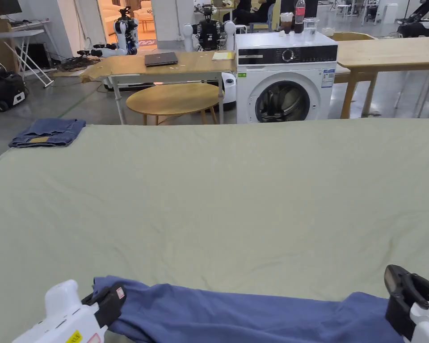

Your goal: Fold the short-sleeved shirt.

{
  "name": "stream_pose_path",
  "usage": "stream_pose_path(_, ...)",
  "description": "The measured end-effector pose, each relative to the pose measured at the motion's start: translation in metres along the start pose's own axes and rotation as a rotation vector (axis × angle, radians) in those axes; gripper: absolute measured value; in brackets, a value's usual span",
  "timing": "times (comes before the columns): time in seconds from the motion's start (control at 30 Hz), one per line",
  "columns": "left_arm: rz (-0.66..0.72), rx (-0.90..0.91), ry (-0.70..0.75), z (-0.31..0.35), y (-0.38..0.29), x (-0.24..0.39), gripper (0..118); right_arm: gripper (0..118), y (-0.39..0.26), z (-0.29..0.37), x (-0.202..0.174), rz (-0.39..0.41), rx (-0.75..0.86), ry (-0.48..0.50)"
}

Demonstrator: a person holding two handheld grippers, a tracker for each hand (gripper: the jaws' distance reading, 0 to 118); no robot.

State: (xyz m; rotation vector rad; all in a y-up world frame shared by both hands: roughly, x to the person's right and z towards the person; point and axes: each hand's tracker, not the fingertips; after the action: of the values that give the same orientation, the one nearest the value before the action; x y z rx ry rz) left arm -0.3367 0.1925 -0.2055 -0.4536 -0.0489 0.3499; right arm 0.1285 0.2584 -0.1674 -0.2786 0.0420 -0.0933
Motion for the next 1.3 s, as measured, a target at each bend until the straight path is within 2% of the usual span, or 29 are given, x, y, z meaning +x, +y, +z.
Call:
stream_pose_path(0.13, -0.432, 0.019, -0.034, 0.0, -0.006, 0.1, 2, 0, -0.002, -0.002, 0.002, -0.003, 0.001, 0.005)
stream_pose_path(0.23, -0.649, -0.018, -0.106, -0.012, -0.033, 0.166, 2, 0, -0.004, -0.001, 0.003, 0.004, -0.003, 0.007)
stream_pose_path(0.3, -0.786, -0.072, -0.093, -0.024, -0.062, 0.206, 2, 0, -0.005, -0.003, 0.006, 0.011, -0.015, 0.018)
stream_pose_path(0.33, -0.824, -0.091, -0.098, -0.03, -0.076, 0.221, 2, 0, -0.006, -0.004, 0.008, 0.017, -0.022, 0.021)
stream_pose_path(0.43, -0.818, -0.155, -0.101, -0.054, -0.106, 0.246, 2, 0, -0.008, -0.005, 0.013, 0.031, -0.035, 0.018)
stream_pose_path(0.53, -0.816, -0.247, -0.032, -0.083, -0.123, 0.247, 5, 0, -0.007, -0.004, 0.019, 0.033, -0.037, 0.027)
stream_pose_path(0.57, -0.788, -0.265, -0.036, -0.087, -0.123, 0.246, 24, 0, -0.006, -0.003, 0.021, 0.034, -0.036, 0.031)
stream_pose_path(0.63, -0.702, -0.283, -0.119, -0.085, -0.114, 0.246, 81, 0, -0.006, -0.003, 0.023, 0.041, -0.031, 0.036)
stream_pose_path(0.67, -0.655, -0.263, -0.169, -0.078, -0.107, 0.245, 93, 0, -0.006, -0.004, 0.024, 0.044, -0.028, 0.038)
stream_pose_path(0.8, -0.41, -0.174, -0.263, -0.041, -0.06, 0.235, 92, 0, -0.007, -0.008, 0.031, 0.027, -0.025, 0.05)
stream_pose_path(0.9, -0.214, -0.163, -0.171, -0.042, -0.038, 0.207, 90, 0, -0.008, -0.01, 0.035, 0.014, -0.027, 0.055)
stream_pose_path(0.93, -0.155, -0.203, -0.143, -0.049, -0.034, 0.196, 76, 0, -0.009, -0.01, 0.036, 0.009, -0.026, 0.057)
stream_pose_path(0.97, -0.113, -0.31, -0.142, -0.057, -0.035, 0.185, 76, 0, -0.01, -0.011, 0.037, 0.006, -0.028, 0.06)
stream_pose_path(1.0, -0.088, -0.342, -0.17, -0.063, -0.039, 0.176, 68, 0, -0.012, -0.011, 0.038, 0.002, -0.033, 0.062)
stream_pose_path(1.03, -0.084, -0.363, -0.173, -0.07, -0.045, 0.173, 48, 0, -0.013, -0.012, 0.039, -0.002, -0.042, 0.065)
stream_pose_path(1.07, -0.094, -0.374, -0.165, -0.072, -0.052, 0.173, 12, 0, -0.014, -0.013, 0.041, -0.005, -0.046, 0.066)
stream_pose_path(1.1, -0.097, -0.389, -0.178, -0.074, -0.058, 0.172, 5, 0, -0.015, -0.013, 0.042, -0.008, -0.049, 0.066)
stream_pose_path(1.17, -0.057, -0.44, -0.211, -0.08, -0.071, 0.178, 5, 0, -0.017, -0.014, 0.044, -0.017, -0.056, 0.068)
stream_pose_path(1.23, -0.096, -0.491, -0.227, -0.088, -0.086, 0.19, 5, 0, -0.017, -0.014, 0.045, -0.023, -0.061, 0.068)
stream_pose_path(1.3, -0.118, -0.511, -0.306, -0.09, -0.099, 0.205, 5, 0, -0.018, -0.015, 0.046, -0.024, -0.064, 0.067)
